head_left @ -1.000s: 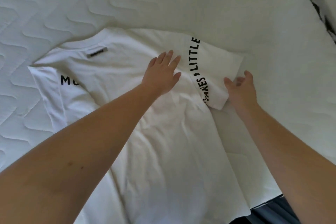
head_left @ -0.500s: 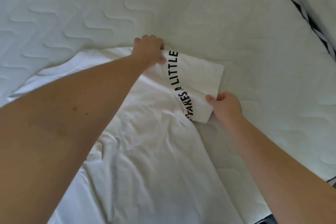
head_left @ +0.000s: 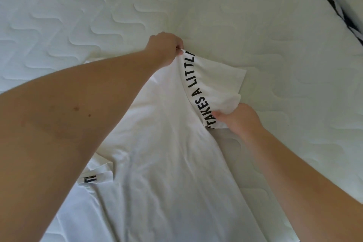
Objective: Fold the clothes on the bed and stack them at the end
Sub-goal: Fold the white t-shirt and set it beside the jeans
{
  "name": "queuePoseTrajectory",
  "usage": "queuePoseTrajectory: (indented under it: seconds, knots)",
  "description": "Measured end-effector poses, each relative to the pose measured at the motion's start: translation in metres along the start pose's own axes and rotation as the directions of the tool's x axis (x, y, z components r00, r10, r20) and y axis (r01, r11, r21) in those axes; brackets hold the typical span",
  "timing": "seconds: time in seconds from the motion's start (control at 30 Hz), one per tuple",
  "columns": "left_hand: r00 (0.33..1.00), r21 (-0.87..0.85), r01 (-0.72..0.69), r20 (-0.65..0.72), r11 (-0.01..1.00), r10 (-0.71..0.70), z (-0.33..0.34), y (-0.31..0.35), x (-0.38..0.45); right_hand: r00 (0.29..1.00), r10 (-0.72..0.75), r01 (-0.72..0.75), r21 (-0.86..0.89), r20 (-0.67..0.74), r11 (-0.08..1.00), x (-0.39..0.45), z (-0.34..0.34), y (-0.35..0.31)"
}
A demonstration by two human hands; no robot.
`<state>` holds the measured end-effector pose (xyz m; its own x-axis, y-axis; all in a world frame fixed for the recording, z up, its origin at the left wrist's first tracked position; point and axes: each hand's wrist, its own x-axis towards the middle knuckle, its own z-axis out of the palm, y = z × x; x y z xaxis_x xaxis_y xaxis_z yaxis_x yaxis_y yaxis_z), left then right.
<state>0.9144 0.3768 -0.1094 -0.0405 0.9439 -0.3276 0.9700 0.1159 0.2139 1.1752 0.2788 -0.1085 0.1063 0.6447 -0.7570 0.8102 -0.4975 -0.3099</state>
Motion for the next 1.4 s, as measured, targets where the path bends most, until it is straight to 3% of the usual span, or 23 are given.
queuePoseTrajectory:
  seconds: [0.13, 0.27, 0.4, 0.5, 0.6, 0.73, 0.83, 0.93, 1.0, 1.1, 1.3, 1.4]
  knots:
    - [0.998, -0.061, -0.036, 0.056, 0.997, 0.039, -0.003, 0.0, 0.004, 0.998, -0.01, 0.014, 0.065, -0.062, 0.998, -0.006, 0.009, -0.002]
    - [1.0, -0.053, -0.026, -0.009, 0.998, 0.025, -0.019, -0.006, 0.0, 0.958, -0.149, 0.223, 0.309, -0.244, 0.925, -0.024, 0.019, -0.012]
    - [0.998, -0.262, -0.04, 0.038, 0.964, 0.051, -0.031, -0.014, -0.014, 0.88, -0.325, 0.453, 0.403, -0.348, 0.795, -0.056, 0.02, -0.021]
    - [0.997, -0.447, 0.007, 0.07, 0.895, 0.027, -0.038, -0.025, -0.028, 0.801, -0.458, 0.587, 0.358, -0.385, 0.726, -0.081, 0.021, -0.026]
    - [0.995, -0.62, 0.073, 0.096, 0.781, -0.016, -0.044, -0.038, -0.04, 0.71, -0.597, 0.698, 0.265, -0.373, 0.665, -0.101, 0.032, -0.029]
    - [0.987, -0.769, 0.138, 0.16, 0.624, -0.022, -0.043, -0.058, -0.068, 0.651, -0.685, 0.741, 0.075, -0.326, 0.668, -0.119, 0.062, -0.032]
    - [0.981, -0.884, 0.179, 0.194, 0.432, -0.01, -0.039, -0.076, -0.093, 0.506, -0.781, 0.822, -0.068, -0.366, 0.565, -0.134, 0.091, -0.045]
    - [0.978, -0.942, 0.204, 0.209, 0.267, -0.01, -0.034, -0.095, -0.119, 0.42, -0.844, 0.847, -0.19, -0.333, 0.496, -0.143, 0.124, -0.061]
    - [0.973, -0.96, 0.232, 0.23, 0.16, -0.032, -0.029, -0.11, -0.136, 0.425, -0.865, 0.828, -0.272, -0.266, 0.491, -0.146, 0.145, -0.066]
    - [0.93, -0.94, 0.34, 0.334, 0.018, -0.157, -0.013, -0.132, -0.16, 0.458, -0.887, 0.822, -0.352, -0.057, 0.447, -0.146, 0.171, -0.064]
    - [0.76, -0.844, 0.528, 0.42, 0.094, -0.497, 0.019, -0.138, -0.161, 0.417, -0.882, 0.852, -0.433, 0.22, 0.295, -0.148, 0.195, -0.048]
    - [0.784, -0.764, 0.554, 0.344, 0.333, -0.516, 0.019, -0.131, -0.153, 0.42, -0.858, 0.863, -0.424, 0.296, 0.277, -0.149, 0.198, -0.043]
